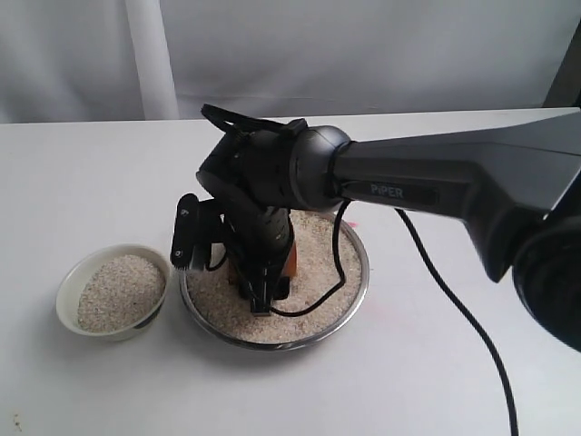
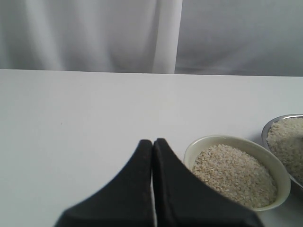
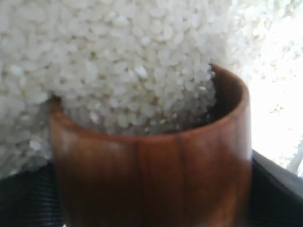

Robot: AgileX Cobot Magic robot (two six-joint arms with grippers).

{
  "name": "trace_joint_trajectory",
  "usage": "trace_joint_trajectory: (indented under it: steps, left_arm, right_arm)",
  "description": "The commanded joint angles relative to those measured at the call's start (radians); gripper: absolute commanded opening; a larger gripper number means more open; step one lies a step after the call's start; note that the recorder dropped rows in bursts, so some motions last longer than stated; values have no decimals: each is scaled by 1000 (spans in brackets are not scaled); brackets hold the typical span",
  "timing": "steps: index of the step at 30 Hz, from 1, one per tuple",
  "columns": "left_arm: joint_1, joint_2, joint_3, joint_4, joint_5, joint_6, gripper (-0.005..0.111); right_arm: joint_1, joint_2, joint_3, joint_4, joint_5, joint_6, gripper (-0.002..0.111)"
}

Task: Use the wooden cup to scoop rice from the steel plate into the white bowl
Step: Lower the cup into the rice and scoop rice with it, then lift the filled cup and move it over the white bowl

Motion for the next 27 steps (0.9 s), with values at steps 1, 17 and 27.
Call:
trace_joint_trajectory:
  steps: [1, 17, 27]
  left_arm:
    - [-5, 0, -6, -6, -7, -2, 0]
    - [-5, 0, -6, -6, -7, -2, 0]
    - [-5, 0, -6, -6, -7, -2, 0]
  right_arm:
    - [-6, 5, -1, 73, -67, 1, 5]
    - [-39, -73, 139, 114, -251, 3, 3]
    - [-124, -234, 445, 224, -611, 9, 3]
